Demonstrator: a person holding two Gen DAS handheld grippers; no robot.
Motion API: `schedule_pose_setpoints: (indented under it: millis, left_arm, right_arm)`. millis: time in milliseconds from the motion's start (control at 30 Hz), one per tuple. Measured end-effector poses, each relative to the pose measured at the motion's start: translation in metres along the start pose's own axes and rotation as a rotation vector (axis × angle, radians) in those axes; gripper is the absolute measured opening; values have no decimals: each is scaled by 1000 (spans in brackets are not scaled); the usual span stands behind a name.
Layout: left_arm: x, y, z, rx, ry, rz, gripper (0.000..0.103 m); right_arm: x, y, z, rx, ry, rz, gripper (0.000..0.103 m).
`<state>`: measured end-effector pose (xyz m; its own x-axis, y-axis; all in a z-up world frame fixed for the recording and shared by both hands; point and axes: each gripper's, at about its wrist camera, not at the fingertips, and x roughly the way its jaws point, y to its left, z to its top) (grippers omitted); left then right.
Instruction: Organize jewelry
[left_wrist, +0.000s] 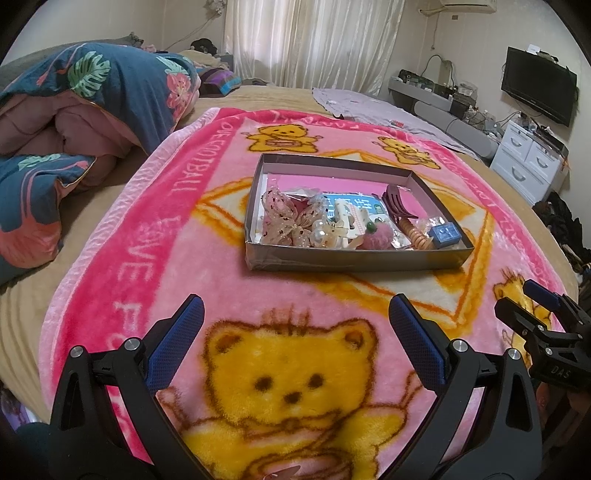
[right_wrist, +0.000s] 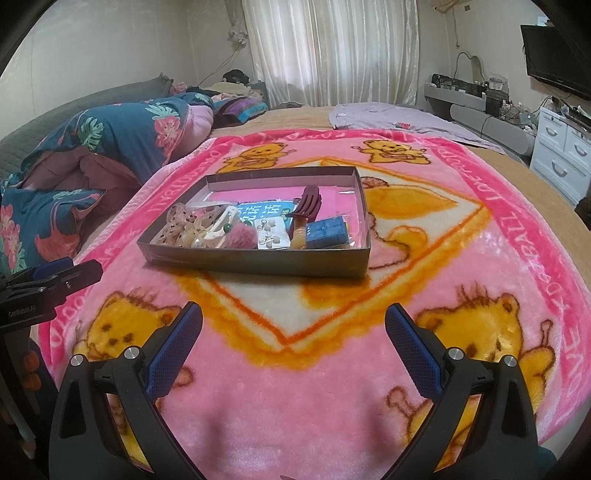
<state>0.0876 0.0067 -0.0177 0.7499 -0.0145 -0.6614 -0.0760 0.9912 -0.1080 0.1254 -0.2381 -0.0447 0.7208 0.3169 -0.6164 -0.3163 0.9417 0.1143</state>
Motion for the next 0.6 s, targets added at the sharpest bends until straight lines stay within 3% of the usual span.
schedule_pose_setpoints:
  millis: [600]
  left_arm:
    - [1, 0, 0, 2, 1, -2, 94]
  right_arm:
    - [0, 0, 0, -3, 0, -1, 99]
